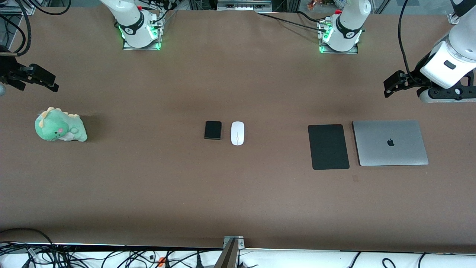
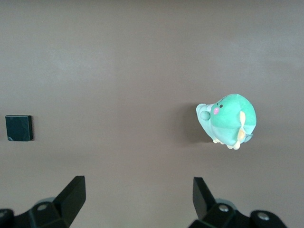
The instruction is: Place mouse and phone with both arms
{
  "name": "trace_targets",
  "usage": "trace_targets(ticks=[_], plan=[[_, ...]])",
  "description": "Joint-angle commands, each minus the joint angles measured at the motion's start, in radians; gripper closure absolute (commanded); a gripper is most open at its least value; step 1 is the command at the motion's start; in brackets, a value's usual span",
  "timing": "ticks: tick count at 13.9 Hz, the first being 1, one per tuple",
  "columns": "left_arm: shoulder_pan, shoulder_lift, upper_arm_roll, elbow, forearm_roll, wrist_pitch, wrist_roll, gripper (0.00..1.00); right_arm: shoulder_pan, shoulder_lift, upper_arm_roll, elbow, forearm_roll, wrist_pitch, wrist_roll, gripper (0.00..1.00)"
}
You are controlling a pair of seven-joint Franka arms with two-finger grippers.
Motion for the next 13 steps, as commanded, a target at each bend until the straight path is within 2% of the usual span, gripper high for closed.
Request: trace_targets(ticks=[1,13], plan=[[0.011,0.011,-0.007,0.026,-0.018,0.009,0.024,0.00,-0.022,-0.018,0.019,-0.016,-0.005,-0.007,-0.018,0.00],[0.012,0.012,-0.004,0.009,-0.015,0.022,0.047,0.00,-0.022,-0.013,0.019,-0.016,-0.004,-0.006,-0.021,0.00]])
